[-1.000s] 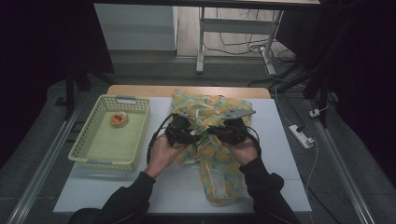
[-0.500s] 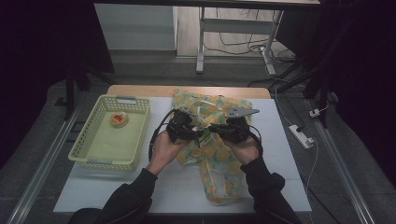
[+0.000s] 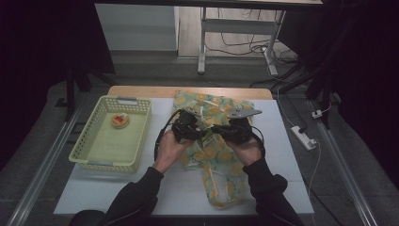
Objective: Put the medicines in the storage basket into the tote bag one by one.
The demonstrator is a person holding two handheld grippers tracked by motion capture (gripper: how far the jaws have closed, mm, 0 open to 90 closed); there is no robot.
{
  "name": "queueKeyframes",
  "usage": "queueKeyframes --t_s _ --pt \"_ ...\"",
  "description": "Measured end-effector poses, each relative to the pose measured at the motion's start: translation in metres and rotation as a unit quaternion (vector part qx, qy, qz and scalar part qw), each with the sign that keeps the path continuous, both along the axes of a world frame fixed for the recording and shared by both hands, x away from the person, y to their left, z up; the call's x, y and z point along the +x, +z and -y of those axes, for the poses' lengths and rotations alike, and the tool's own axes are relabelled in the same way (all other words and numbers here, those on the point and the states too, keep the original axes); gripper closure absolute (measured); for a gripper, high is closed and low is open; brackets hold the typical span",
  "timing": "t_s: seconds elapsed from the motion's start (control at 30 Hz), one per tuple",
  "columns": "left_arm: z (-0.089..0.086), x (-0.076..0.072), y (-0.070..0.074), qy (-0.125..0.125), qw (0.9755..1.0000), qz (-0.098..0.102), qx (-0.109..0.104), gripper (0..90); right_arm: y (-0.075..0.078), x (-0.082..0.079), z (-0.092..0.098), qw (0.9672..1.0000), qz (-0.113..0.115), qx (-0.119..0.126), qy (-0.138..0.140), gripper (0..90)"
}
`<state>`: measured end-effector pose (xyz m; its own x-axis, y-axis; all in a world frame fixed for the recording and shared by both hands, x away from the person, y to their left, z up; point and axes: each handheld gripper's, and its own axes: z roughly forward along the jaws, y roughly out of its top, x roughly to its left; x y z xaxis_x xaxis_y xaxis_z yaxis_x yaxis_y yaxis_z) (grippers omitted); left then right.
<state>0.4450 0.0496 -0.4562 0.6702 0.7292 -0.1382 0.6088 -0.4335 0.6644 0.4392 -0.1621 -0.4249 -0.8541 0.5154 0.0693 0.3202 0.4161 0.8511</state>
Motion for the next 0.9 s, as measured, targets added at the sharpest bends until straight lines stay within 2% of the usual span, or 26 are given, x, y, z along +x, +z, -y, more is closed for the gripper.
queueKeyframes --t_s 0.2,0.33,0.53,0.7,0.83,0.9 --pt "-0.006 0.005 -0.005 0.014 0.9999 0.000 0.009 62.2 -0.001 0.001 0.000 1.0000 -0.001 -0.001 -0.003 89.7" --pt "-0.007 0.010 -0.009 0.022 0.9995 -0.001 0.024 62.1 -0.002 0.001 -0.001 1.0000 -0.002 -0.004 -0.004 89.7" --pt "-0.009 0.011 -0.011 0.020 0.9995 0.001 0.025 60.7 -0.003 0.002 0.000 1.0000 -0.003 -0.002 -0.007 89.7" --pt "-0.007 0.006 -0.010 0.012 0.9995 0.005 0.027 52.0 -0.003 0.003 0.001 0.9999 -0.004 -0.001 -0.011 89.6" --pt "-0.007 -0.002 -0.005 0.006 0.9996 0.008 0.025 43.5 -0.002 0.003 0.002 0.9999 -0.004 -0.001 -0.011 89.6" --pt "-0.008 -0.007 -0.002 0.002 0.9995 0.010 0.030 39.5 -0.002 0.003 0.002 0.9999 -0.004 0.000 -0.012 89.5"
